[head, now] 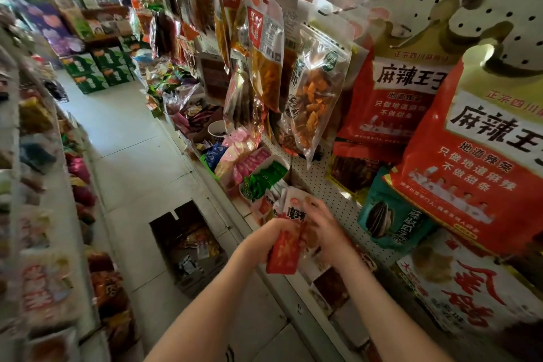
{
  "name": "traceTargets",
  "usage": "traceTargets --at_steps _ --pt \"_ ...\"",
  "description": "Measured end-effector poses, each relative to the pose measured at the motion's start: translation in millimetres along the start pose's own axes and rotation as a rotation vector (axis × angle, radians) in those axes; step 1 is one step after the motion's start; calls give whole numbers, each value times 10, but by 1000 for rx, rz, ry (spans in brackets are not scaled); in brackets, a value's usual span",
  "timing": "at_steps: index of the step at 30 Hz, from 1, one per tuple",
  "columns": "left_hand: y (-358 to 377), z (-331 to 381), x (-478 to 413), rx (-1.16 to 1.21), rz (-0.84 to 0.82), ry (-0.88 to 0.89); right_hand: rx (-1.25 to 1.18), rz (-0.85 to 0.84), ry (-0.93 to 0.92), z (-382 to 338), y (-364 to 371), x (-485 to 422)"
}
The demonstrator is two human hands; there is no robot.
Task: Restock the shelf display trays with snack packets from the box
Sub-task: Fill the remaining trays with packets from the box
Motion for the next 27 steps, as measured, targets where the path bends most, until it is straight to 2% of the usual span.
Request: traceTargets --at_steps 2,6,9,13,18,20,22,25,27 --pt "-209 -89 -61 -73 -45 -94 278 -188 -102 -197 128 -140" --pt "-624 -107 -149 -127 -39 -220 665 -418 -23 -174 443 -505" --pt "-893 -88 -248 -134 -108 -301 671 -519 74 -26 670 -748" --pt "-1285 -38 -573 -192 -201 -385 761 -509 188 197 843 -1177" --pt "-1883 -120 -1203 -197 -350 -424 659 -405 216 480 1129 -1632" --pt "-2054 -209 -1492 -264 -325 -397 671 -342 228 663 1128 -1818" --pt "-2196 -234 -1778 -367 -172 -255 716 -236 234 839 998 -1956" --pt "-2505 -239 -2232 -320 85 22 811 28 205 1027 552 -2312" --pt "-2663 -342 -2456 -285 176 95 900 200 193 1174 181 -2529"
Point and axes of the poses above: each hand's wrist, its own x-axis away from the middle knuckle, its own y-axis out of the palm, z = x × y, the point moved 8 cm from there along -x, towards the middle knuckle, and after that the axes turned 4 degrees about -y, right-handed, at the moved point
